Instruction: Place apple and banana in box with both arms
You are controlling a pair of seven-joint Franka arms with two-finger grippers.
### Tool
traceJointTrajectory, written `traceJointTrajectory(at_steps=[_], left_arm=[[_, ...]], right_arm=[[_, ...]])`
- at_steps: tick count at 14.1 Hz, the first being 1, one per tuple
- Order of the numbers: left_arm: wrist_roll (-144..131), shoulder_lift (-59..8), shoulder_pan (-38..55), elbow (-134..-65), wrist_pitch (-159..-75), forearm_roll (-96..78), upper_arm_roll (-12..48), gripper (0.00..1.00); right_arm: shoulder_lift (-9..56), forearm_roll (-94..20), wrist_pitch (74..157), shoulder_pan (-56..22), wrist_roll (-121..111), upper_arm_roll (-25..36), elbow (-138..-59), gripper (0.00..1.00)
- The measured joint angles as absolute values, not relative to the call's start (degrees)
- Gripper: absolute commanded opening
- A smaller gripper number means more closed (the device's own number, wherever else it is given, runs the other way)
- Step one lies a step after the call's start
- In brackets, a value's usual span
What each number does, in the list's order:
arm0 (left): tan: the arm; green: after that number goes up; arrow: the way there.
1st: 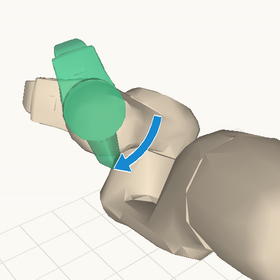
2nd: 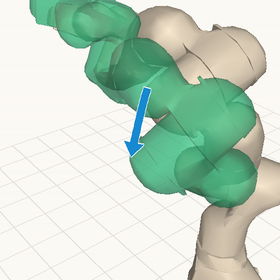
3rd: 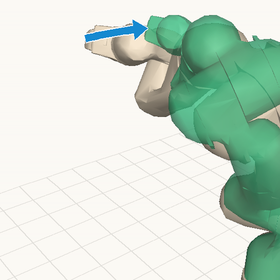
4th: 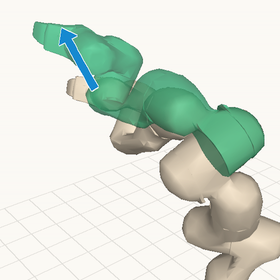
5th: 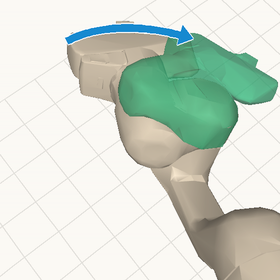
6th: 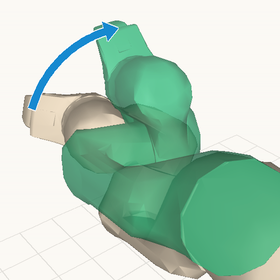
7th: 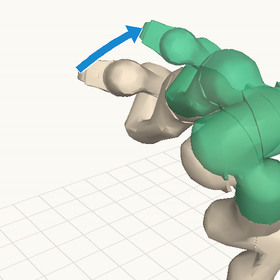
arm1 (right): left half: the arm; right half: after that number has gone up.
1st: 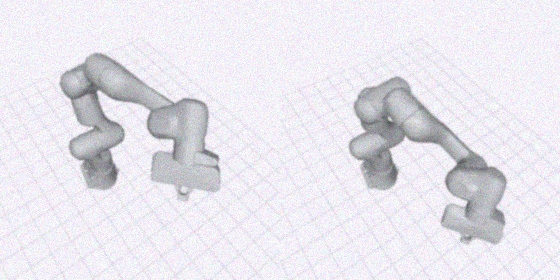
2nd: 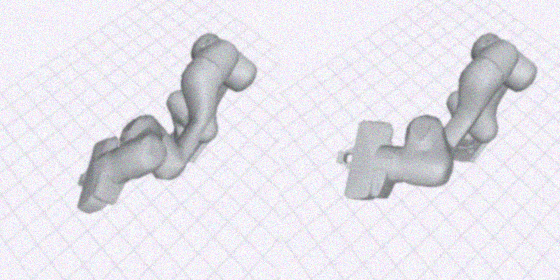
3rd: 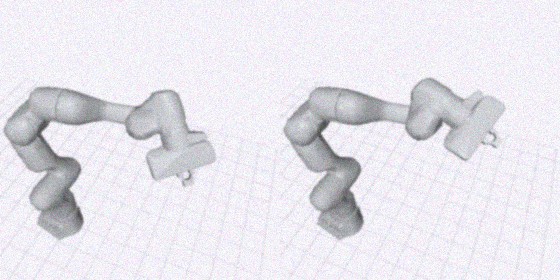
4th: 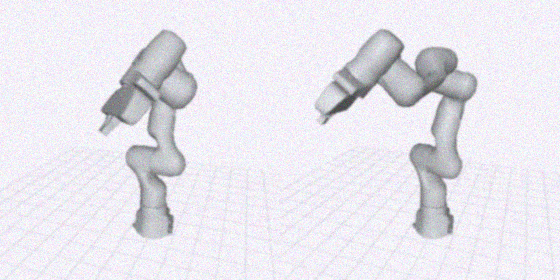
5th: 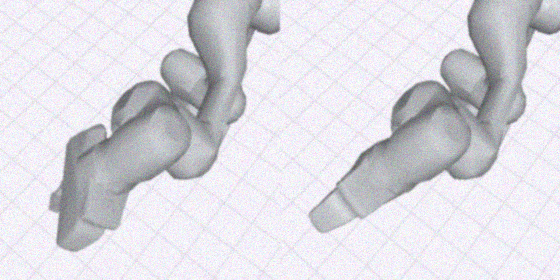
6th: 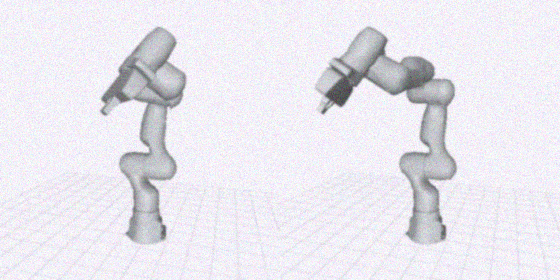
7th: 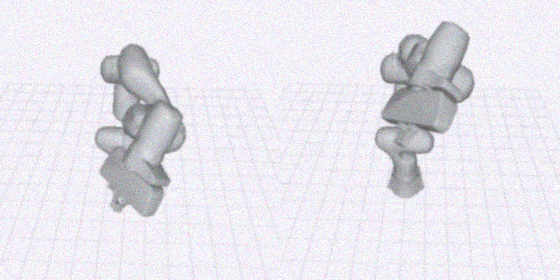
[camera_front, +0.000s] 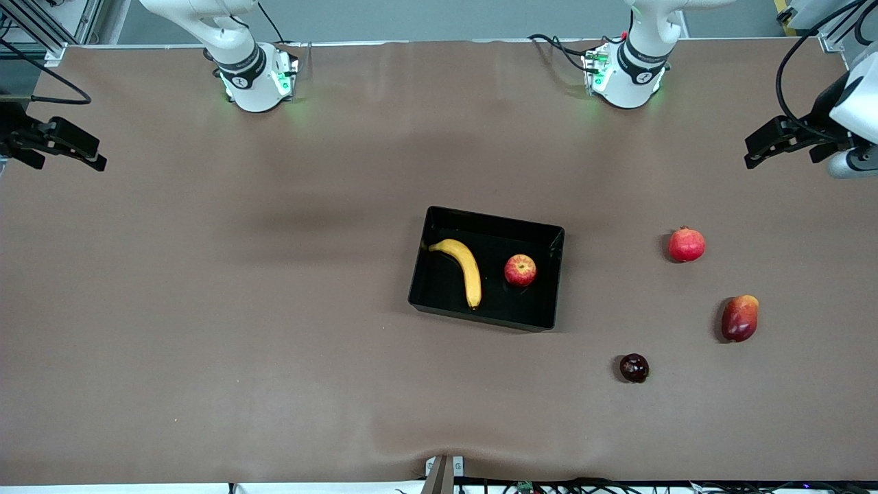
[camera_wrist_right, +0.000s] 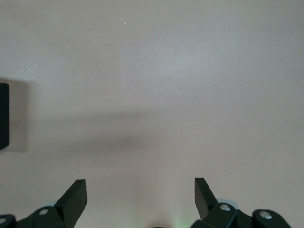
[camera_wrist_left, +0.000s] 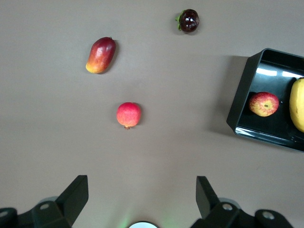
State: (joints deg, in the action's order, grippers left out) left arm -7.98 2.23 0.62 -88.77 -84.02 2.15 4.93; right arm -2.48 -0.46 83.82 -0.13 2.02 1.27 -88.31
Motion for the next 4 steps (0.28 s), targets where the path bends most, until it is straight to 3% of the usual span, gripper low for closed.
traceJointTrajectory(at_steps=[4], left_arm=[[-6.76, 2.32, 0.63, -88.2, -83.01, 2.06, 4.99, 1.0]], right_arm=[[-2.48, -0.46, 83.82, -0.13, 2.02, 1.28, -88.31, 1.0]])
